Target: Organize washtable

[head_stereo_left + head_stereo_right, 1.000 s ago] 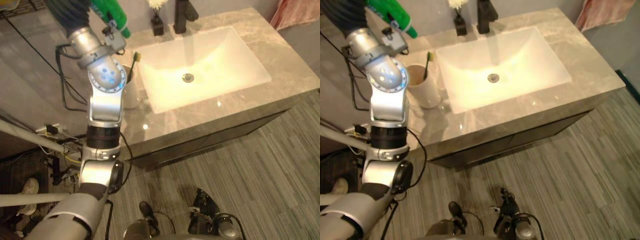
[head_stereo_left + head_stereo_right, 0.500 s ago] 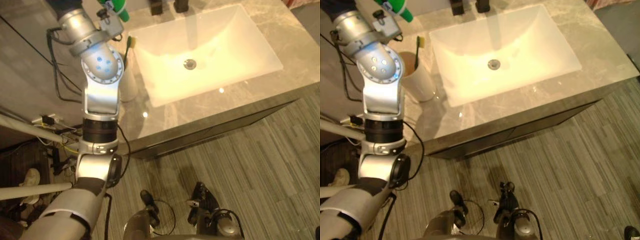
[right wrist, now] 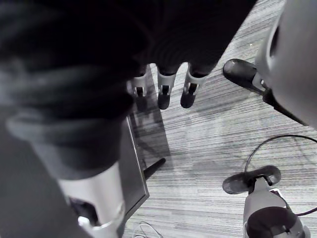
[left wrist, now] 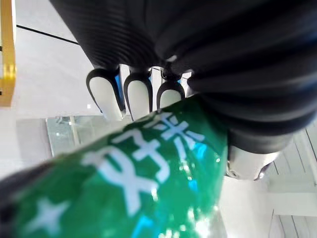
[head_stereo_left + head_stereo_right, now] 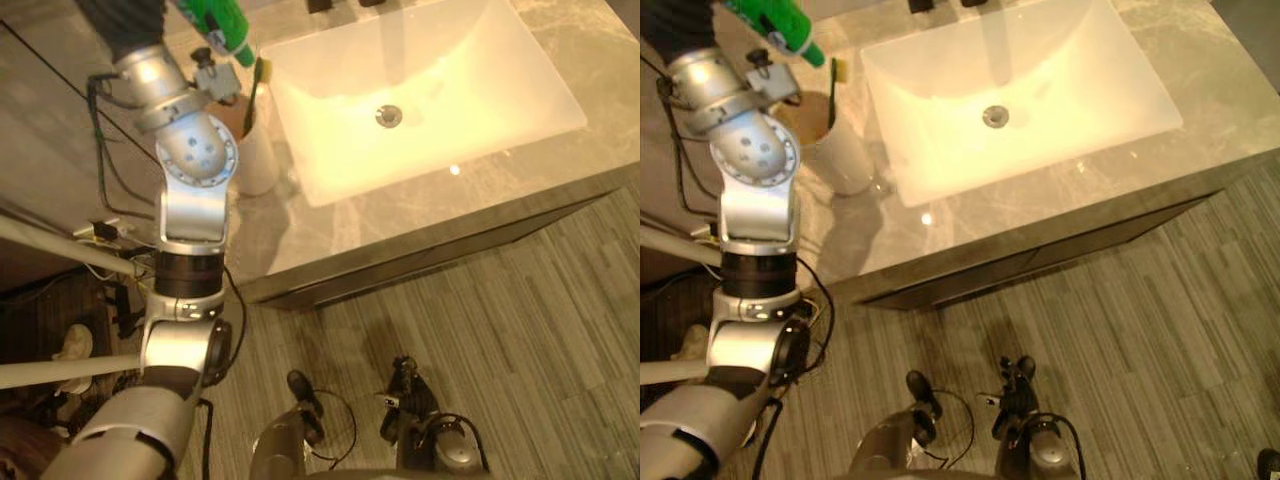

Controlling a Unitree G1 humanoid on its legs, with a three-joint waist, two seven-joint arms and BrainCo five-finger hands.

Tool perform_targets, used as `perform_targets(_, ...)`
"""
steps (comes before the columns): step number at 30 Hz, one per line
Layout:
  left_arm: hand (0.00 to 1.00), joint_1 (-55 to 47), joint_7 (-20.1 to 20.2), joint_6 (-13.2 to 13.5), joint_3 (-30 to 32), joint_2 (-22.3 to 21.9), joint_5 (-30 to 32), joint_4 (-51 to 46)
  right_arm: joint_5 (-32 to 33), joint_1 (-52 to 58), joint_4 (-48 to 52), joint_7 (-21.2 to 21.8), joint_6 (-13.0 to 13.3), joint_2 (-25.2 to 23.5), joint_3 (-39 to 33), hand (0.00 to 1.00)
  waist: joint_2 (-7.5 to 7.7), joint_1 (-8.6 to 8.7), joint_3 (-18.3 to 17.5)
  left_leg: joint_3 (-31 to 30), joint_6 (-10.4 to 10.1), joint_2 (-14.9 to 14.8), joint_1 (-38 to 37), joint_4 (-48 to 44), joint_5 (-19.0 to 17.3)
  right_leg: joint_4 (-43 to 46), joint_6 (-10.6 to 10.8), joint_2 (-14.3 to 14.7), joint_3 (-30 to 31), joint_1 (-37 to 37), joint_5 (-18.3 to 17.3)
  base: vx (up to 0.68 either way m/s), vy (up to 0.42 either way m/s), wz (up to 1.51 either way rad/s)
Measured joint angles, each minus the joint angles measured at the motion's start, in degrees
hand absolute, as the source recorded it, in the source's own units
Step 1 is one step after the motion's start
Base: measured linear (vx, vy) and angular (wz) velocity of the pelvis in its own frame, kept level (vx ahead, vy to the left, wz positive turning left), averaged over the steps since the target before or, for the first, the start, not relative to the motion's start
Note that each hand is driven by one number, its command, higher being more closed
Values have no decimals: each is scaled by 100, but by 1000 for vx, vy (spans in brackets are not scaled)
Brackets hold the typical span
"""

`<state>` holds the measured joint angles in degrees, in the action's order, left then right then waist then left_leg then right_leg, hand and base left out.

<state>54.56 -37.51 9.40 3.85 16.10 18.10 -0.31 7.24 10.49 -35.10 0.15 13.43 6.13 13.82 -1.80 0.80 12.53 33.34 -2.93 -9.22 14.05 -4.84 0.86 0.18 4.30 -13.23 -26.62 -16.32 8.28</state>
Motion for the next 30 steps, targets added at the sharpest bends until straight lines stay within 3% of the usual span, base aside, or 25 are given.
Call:
perform_targets(12,100,-266,93,5,33,0,-16,-1,26,-129,44,-5,51,0,-105,0,-3,-13,381,-53,112,21,25,-199,-76,196,-16,-120,-26,11,-17,-20,14,3)
perform_targets(22,100,-493,116,53,148,0,-152,-1,120,-134,53,-1,74,6,-108,0,-3,-10,411,-58,113,15,27,-220,-76,227,-19,-125,-29,7,-19,0,0,0)
perform_targets(30,100,-511,117,62,287,1,-157,-1,121,-174,145,-1,140,45,-109,0,-1,-1,637,-36,144,-26,37,-327,-117,286,-37,-129,-5,-5,-31,-2,1,0)
